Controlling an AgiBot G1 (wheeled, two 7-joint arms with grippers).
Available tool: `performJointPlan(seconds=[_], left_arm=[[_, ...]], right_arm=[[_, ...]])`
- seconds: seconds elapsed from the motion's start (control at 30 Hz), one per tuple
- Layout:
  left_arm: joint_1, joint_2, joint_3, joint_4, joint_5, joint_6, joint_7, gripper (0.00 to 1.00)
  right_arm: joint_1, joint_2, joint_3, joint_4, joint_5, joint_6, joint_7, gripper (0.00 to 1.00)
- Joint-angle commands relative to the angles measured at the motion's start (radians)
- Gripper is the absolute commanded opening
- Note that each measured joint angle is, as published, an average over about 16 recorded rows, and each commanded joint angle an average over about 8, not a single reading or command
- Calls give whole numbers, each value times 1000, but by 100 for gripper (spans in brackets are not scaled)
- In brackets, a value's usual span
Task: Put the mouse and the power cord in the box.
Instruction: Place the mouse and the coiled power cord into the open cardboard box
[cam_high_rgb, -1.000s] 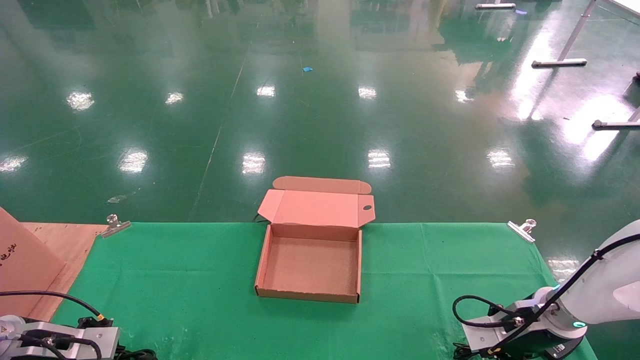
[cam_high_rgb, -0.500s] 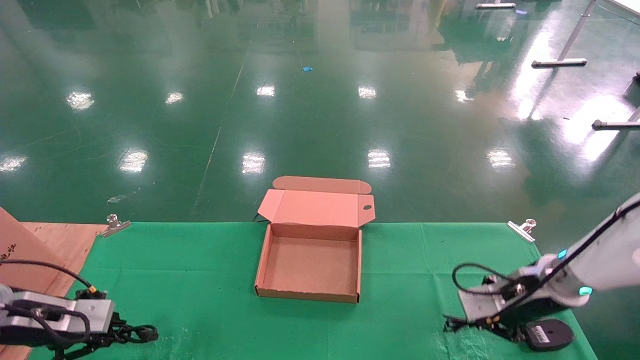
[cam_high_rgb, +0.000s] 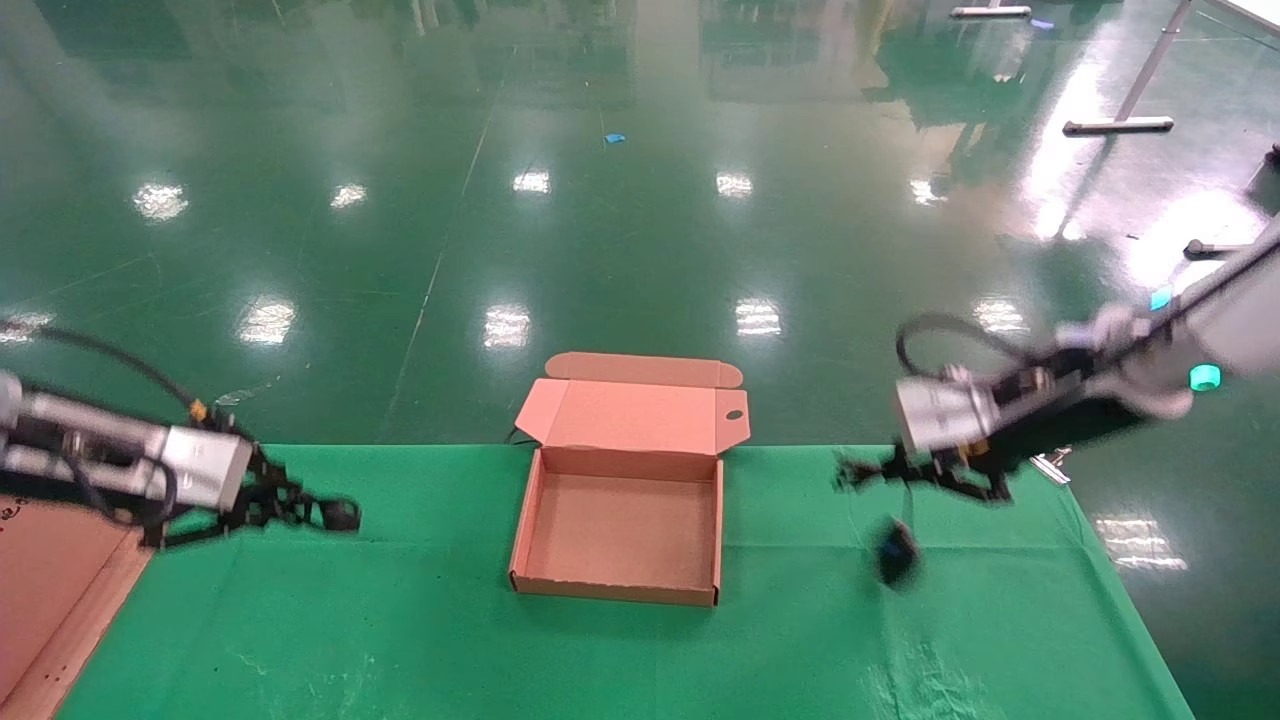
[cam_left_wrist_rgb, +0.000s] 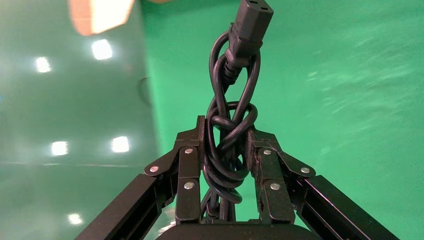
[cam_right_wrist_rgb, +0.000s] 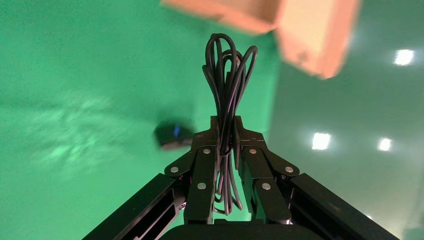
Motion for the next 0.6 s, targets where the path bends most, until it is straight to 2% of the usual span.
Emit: performJointPlan(seconds=[0.03, 0.3, 0.6], left_arm=[[-33, 9, 0, -25, 0, 17, -7, 0], [-170, 94, -25, -92, -23, -24, -69, 0], [-222, 173, -43, -71, -52, -34, -57, 0]], right_arm=[[37, -5, 9, 11, 13, -19, 21, 0], [147, -107, 34, 73, 46, 38, 146, 0], [104, -139, -12, 211, 73, 95, 242, 0]])
